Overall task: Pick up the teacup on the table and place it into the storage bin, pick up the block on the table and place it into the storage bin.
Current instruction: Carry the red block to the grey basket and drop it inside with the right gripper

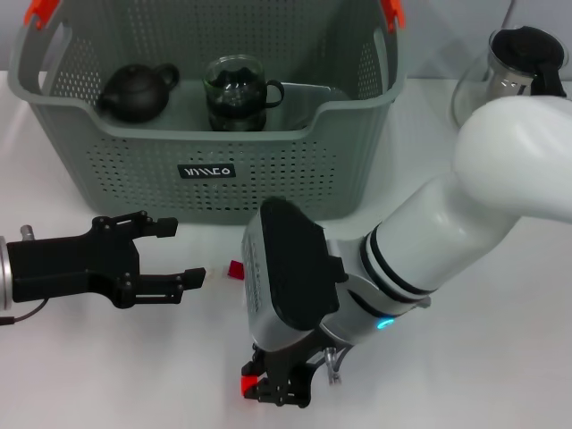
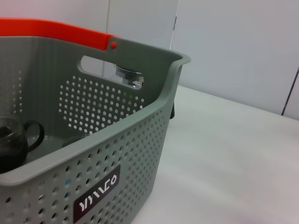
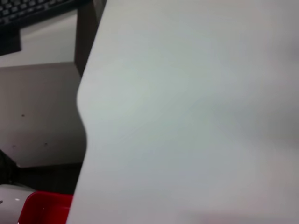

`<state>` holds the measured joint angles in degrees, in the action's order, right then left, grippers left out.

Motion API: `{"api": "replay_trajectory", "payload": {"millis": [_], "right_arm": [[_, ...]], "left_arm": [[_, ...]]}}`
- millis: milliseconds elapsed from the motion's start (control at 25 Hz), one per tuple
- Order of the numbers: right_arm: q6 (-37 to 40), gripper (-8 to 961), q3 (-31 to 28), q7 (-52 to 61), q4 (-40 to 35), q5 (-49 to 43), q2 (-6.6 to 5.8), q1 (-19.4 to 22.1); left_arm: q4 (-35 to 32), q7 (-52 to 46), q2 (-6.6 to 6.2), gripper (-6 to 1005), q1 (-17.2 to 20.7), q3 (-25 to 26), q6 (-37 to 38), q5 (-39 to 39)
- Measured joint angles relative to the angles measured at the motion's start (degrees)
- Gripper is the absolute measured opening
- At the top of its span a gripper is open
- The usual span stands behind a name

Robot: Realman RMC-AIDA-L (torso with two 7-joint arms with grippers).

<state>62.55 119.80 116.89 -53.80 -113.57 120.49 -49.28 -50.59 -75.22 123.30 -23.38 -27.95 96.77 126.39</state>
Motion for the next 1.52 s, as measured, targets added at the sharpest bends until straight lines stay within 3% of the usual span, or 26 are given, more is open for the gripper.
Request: {"api": "replay_trajectory", "payload": {"millis": [880, 1520], "right_arm": [[2.1, 193, -11.2, -1.6, 0.9, -3.2, -0.26, 1.3], [12.2, 193, -28.1, -4.5, -3.6, -5.9, -0.46, 3.0]], "left_arm": [[-0.1, -0.1, -0.26, 888, 0.0, 0.6, 0.3, 0.4], [-0.3, 0.3, -1.41, 887, 1.2, 3.8, 0.4, 1.3]]}}
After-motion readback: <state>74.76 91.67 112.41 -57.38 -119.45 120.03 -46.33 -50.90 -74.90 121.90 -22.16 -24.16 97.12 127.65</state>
